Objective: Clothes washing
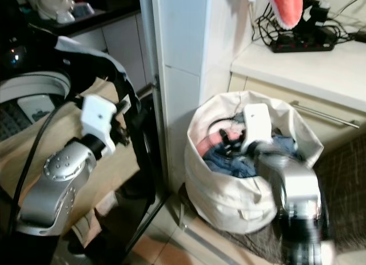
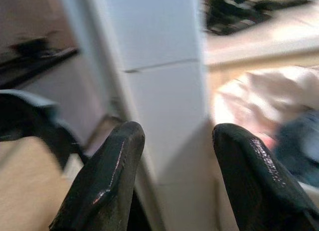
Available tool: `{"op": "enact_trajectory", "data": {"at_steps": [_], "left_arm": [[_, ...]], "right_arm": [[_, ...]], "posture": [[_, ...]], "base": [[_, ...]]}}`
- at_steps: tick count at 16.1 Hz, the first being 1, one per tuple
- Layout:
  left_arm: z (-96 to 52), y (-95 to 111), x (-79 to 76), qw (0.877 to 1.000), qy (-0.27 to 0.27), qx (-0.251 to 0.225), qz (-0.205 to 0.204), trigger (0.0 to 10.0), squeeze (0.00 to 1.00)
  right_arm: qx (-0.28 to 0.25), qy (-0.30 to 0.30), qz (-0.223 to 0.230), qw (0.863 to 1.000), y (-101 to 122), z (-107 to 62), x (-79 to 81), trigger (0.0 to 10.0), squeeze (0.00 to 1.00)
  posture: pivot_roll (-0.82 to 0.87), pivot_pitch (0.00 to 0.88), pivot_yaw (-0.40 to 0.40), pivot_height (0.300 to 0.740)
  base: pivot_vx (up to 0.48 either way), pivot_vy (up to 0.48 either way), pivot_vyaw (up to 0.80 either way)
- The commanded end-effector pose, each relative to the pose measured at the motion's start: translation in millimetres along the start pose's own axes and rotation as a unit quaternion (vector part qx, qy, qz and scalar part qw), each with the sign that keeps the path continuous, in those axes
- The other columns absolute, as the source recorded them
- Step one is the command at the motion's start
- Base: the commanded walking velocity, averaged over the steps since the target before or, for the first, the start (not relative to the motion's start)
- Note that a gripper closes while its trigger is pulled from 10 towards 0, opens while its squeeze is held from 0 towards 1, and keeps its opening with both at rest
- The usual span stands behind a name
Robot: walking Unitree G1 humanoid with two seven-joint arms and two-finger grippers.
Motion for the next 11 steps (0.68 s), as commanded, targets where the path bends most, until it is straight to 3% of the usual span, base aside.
{"op": "enact_trajectory", "data": {"at_steps": [1,4,7,8,9,11], "left_arm": [[-1.5,0.5,-5.7,1.0,-0.026,0.004,0.0,10.0,0.0],[-6.1,4.3,-19.8,0.993,-0.111,0.018,-0.023,10.0,0.0],[-17.1,3.0,-33.7,0.978,-0.201,0.046,-0.017,10.0,0.0],[-18.4,2.5,-34.7,0.977,-0.206,0.05,-0.015,10.0,0.0],[-19.8,2.3,-35.6,0.977,-0.207,0.056,-0.013,10.0,0.0],[-20.8,2.5,-36.4,0.976,-0.21,0.063,-0.015,10.0,0.0]], "right_arm": [[0.021,-0.002,0.002,1.0,-5.4,8.7,-6.4,10.0,1.0],[0.092,0.015,0.011,0.996,-14.0,38.1,-17.5,10.0,1.0],[0.113,0.027,0.001,0.993,-18.2,49.3,-16.8,10.0,1.0],[0.12,0.031,-0.005,0.992,-21.8,51.4,-14.0,10.0,1.0],[0.146,0.03,-0.04,0.988,-36.6,56.4,-8.9,10.0,0.0],[0.177,0.034,-0.062,0.982,-52.4,57.3,-5.9,10.0,0.0]], "posture": [[-0.03,0.0,0.048,0.74],[-0.01,0.0,0.052,0.74],[0.02,0.0,0.048,0.74],[0.03,0.0,0.049,0.74],[0.04,0.0,0.049,0.74],[0.05,0.0,0.047,0.74]], "base": [[0.0,0.0,0.0],[0.0,0.0,0.0],[0.0,0.0,0.0],[0.0,0.0,0.0],[0.0,0.0,0.0],[0.0,0.0,0.0]]}}
Point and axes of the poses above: a point about 5 cm out from each wrist's last joint towards the gripper, its own z axis pointing out of the wrist towards the gripper, its own y axis along the axis of the wrist's last joint, x = y × z, the point moved 2 cm from there along z, pointing out of the wrist towards the gripper, and after that the axes turned 2 degrees about -z, right-handed, at the moved point
